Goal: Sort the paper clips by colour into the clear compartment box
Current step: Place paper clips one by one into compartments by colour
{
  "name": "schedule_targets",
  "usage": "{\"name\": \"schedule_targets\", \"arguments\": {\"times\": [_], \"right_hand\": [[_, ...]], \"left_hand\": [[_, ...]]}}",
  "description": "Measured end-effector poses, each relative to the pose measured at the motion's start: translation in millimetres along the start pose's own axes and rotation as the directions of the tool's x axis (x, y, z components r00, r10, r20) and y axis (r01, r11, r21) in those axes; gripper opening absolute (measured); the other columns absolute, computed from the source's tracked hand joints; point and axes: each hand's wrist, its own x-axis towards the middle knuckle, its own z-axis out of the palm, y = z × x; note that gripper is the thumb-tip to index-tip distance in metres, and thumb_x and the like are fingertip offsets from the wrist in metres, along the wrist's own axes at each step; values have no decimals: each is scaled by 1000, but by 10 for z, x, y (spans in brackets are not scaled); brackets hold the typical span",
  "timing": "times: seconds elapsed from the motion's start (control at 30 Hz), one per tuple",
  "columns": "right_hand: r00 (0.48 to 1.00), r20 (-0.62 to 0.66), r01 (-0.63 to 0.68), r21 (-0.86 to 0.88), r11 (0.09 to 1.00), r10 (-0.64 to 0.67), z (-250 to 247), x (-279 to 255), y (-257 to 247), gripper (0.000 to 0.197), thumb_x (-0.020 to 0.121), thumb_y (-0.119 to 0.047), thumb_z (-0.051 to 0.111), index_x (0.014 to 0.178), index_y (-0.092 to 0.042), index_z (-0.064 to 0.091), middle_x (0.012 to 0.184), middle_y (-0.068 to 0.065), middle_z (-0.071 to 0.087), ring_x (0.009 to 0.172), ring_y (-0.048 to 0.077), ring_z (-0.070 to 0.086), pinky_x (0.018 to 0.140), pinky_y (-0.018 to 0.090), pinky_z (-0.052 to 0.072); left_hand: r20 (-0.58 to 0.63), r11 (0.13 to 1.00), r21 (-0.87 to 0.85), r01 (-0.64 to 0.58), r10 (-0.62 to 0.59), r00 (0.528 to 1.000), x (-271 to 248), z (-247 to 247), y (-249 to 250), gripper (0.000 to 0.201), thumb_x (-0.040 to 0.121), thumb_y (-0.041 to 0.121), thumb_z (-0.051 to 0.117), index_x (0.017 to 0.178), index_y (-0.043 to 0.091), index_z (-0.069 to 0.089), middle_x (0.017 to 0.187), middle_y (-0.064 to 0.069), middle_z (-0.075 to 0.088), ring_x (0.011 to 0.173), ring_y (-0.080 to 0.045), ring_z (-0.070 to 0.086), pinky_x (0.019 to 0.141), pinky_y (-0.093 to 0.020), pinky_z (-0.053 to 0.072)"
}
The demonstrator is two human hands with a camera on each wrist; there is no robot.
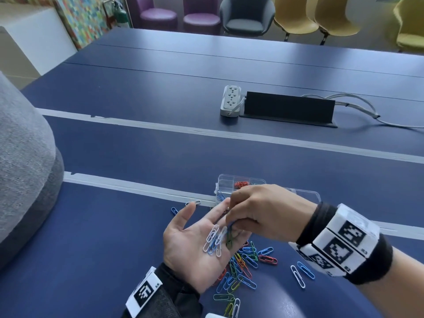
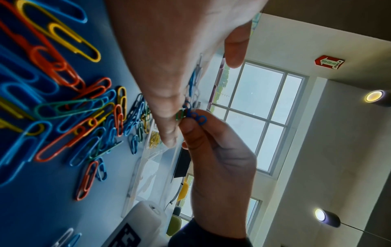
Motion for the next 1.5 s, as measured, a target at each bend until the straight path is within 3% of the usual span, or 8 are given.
{"name": "schedule_targets", "arguments": {"times": [0.2, 0.37, 0.47, 0.57, 0.77, 0.9, 1.2, 1.5], "right_hand": [[998, 58, -24, 43, 999, 22, 123, 0, 3, 18, 91, -23, 47, 100, -19, 62, 100, 0, 56, 88, 21, 57, 69, 34, 47], [999, 41, -29, 60, 998, 26, 112, 42, 0, 18, 91, -18, 46, 103, -13, 58, 100, 3, 53, 86, 23, 56, 71, 31, 43], [998, 18, -56, 84, 995, 55, 59, 82, 14, 20, 90, -18, 40, 100, -13, 58, 99, 3, 53, 85, 24, 56, 71, 32, 47], [995, -44, -89, 78, 993, 92, -18, 110, 36, 24, 91, -20, 36, 98, -15, 58, 100, 1, 54, 83, 25, 58, 70, 37, 49], [995, -6, -101, -20, 995, 101, -133, 150, -22, 16, 91, -17, 48, 103, -21, 58, 103, -3, 56, 89, 21, 58, 72, 38, 50], [999, 11, -38, -10, 999, 38, -180, 165, -77, 18, 92, -26, 48, 99, -17, 63, 95, 0, 62, 84, 23, 58, 69, 34, 46], [1000, -25, -2, -35, 999, 1, -276, 138, -52, 20, 85, -24, 51, 89, -20, 70, 82, -1, 64, 70, 15, 56, 60, 21, 38], [971, -118, -216, -45, 975, 210, -271, 171, 78, 22, 91, -22, 46, 97, -22, 68, 93, 0, 64, 81, 27, 61, 70, 36, 50]], "left_hand": [[-12, 999, -14, 44, -44, 999, 19, -47, -21, 73, 86, 47, 34, 130, -8, 50, 112, -22, 57, 105, -30, 48, 117, -47, 15], [-18, 998, -22, 56, -56, 998, 44, -18, 15, 71, 88, 46, 34, 130, -10, 49, 125, -21, 39, 124, -31, 29, 118, -49, 14], [-35, 999, -32, 28, -29, 999, 28, -9, 40, 68, 87, 43, 37, 126, -11, 52, 125, -24, 47, 125, -36, 39, 114, -49, 25], [-65, 1000, -11, -7, 6, 998, 18, 2, 63, 63, 85, 37, 40, 122, -11, 57, 126, -28, 57, 112, -40, 58, 99, -49, 42], [-82, 998, 24, -57, 58, 995, 32, 32, 78, 44, 83, 20, 45, 107, -9, 67, 110, -28, 65, 92, -37, 69, 91, -49, 48], [-76, 994, 94, -64, 72, 995, 39, 48, 57, 30, 83, 8, 47, 94, -3, 72, 88, -17, 69, 76, -26, 69, 88, -42, 51], [-128, 983, 151, -101, 121, 984, 33, 111, 41, 34, 74, 5, 56, 106, -3, 66, 85, -18, 71, 71, -25, 72, 73, -36, 58], [-182, 988, 127, -85, 108, 977, -21, 98, 36, 21, 73, 0, 55, 90, 0, 68, 70, -12, 65, 60, -23, 68, 63, -34, 60]]}}
